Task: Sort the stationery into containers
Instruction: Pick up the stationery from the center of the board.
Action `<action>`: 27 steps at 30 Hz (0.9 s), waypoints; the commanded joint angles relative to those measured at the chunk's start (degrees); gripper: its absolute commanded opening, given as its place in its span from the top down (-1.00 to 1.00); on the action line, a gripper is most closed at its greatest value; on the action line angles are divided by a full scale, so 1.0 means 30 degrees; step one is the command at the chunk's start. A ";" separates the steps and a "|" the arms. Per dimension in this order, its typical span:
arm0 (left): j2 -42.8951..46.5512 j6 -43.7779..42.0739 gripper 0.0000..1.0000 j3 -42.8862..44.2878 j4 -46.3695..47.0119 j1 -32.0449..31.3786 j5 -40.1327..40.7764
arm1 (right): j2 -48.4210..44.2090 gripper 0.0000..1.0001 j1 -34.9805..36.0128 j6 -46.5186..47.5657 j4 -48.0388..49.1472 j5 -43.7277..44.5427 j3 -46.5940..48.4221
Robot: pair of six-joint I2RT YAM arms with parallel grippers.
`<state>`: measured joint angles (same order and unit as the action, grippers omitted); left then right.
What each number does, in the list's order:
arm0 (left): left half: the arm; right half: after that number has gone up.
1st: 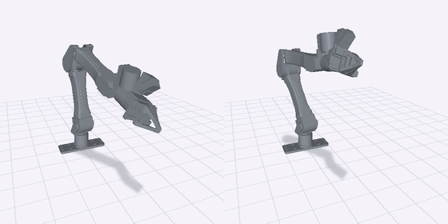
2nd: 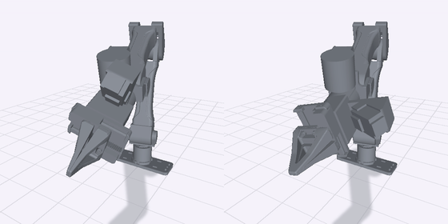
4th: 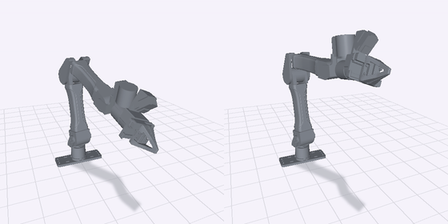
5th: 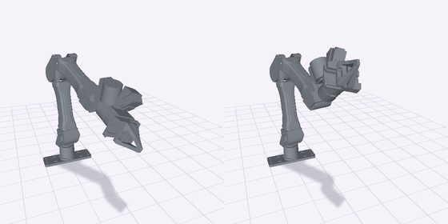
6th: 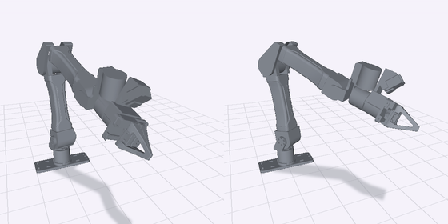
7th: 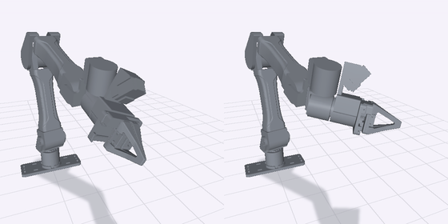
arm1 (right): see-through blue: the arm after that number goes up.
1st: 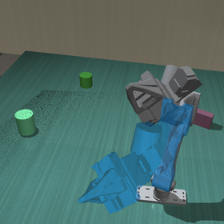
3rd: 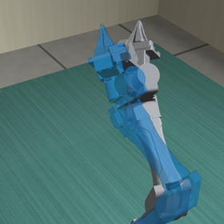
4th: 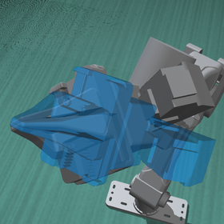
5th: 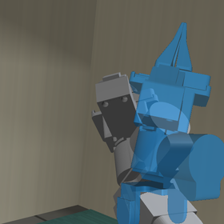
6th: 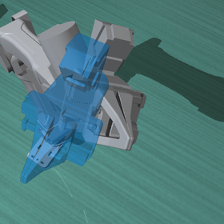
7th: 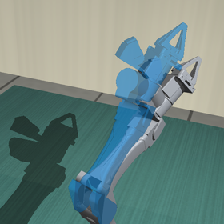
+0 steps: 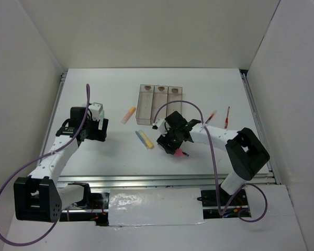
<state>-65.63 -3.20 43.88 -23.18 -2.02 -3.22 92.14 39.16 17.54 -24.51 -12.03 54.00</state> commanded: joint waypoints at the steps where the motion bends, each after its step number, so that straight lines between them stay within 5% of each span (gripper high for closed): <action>1: 0.0401 -0.0514 -0.99 0.0550 0.0139 0.0088 -0.0682 | 0.0254 -0.29 0.0277 -0.0105 0.0935 0.0407 0.0311; 17: 0.0459 -0.0603 -0.98 0.0521 0.0139 0.0088 -0.0800 | -0.1383 0.98 0.0689 0.0744 -0.0646 -0.0296 0.1336; 27: 0.0665 -0.0515 -0.99 0.0433 0.0256 0.0059 -0.0801 | -0.3875 1.00 -0.0422 -0.1040 -0.1819 -0.1320 0.3032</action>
<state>-64.66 -4.38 43.88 -23.14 -2.02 -4.49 83.83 39.48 17.45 -29.19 -14.02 59.13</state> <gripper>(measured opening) 0.993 0.520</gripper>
